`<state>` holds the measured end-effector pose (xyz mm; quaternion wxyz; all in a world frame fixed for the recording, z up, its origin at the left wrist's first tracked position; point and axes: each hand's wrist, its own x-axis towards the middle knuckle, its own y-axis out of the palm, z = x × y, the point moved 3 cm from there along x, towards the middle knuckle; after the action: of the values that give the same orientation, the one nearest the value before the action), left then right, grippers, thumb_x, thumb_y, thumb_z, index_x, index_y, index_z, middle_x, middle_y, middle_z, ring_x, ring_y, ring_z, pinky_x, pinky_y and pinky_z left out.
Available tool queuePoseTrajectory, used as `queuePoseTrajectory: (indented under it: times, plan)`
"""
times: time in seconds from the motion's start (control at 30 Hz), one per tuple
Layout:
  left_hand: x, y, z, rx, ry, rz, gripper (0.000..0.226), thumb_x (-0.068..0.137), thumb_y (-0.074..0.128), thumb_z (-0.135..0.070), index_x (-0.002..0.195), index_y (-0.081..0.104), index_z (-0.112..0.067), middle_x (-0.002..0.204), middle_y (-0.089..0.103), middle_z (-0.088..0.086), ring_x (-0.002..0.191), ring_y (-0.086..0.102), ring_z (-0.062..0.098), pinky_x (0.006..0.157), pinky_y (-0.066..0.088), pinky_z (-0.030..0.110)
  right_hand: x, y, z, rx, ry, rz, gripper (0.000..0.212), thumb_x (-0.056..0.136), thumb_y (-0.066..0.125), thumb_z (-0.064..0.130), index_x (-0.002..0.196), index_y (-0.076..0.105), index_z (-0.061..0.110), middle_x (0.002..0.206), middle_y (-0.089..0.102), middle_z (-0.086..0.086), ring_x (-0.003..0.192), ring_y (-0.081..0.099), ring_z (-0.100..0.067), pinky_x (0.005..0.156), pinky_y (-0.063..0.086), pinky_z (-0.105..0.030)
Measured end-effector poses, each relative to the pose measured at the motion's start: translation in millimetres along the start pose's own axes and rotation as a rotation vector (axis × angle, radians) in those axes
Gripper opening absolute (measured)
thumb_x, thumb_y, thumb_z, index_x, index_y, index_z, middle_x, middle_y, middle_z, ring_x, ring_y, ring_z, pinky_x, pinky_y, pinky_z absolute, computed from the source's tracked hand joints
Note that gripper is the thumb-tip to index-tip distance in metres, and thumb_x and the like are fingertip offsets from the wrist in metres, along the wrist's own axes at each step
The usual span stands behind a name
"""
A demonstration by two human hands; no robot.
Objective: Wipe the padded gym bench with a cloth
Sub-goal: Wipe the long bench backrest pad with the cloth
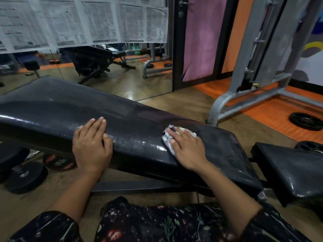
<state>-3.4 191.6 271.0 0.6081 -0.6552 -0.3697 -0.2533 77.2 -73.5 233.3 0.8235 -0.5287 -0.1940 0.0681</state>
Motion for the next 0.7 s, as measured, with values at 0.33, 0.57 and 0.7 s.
queuePoseTrajectory:
  times: [0.33, 0.57, 0.7]
  plan:
    - [1, 0, -1, 0.000, 0.017, -0.001, 0.048, 0.092, 0.032, -0.025, 0.125, 0.059, -0.001, 0.130, 0.060, 0.012, 0.127, 0.049, 0.026, 0.107, 0.029, 0.041, -26, 10, 81, 0.098, -0.236, -0.016, 0.046, 0.100, 0.025, 0.043, 0.146, 0.024, 0.046, 0.159, 0.021, 0.012, 0.148, 0.010, -0.021, 0.116, 0.002, -0.051]
    - [0, 1, -3, -0.002, -0.005, 0.004, 0.049, 0.093, 0.031, -0.025, 0.125, 0.057, 0.001, 0.130, 0.060, 0.013, 0.127, 0.048, 0.027, 0.106, 0.029, 0.042, 7, 7, 28, 0.043, 0.119, -0.053, 0.049, 0.093, 0.019, 0.050, 0.140, 0.033, 0.047, 0.154, 0.029, 0.019, 0.142, 0.025, -0.018, 0.112, 0.019, -0.053]
    - [0, 1, -1, 0.009, 0.000, -0.006, 0.049, 0.092, 0.032, -0.025, 0.124, 0.058, 0.001, 0.129, 0.060, 0.014, 0.126, 0.050, 0.028, 0.105, 0.030, 0.042, 2, 21, 106, 0.121, -0.094, -0.040, 0.045, 0.098, 0.025, 0.043, 0.143, 0.030, 0.042, 0.158, 0.023, 0.011, 0.146, 0.014, -0.028, 0.113, 0.002, -0.057]
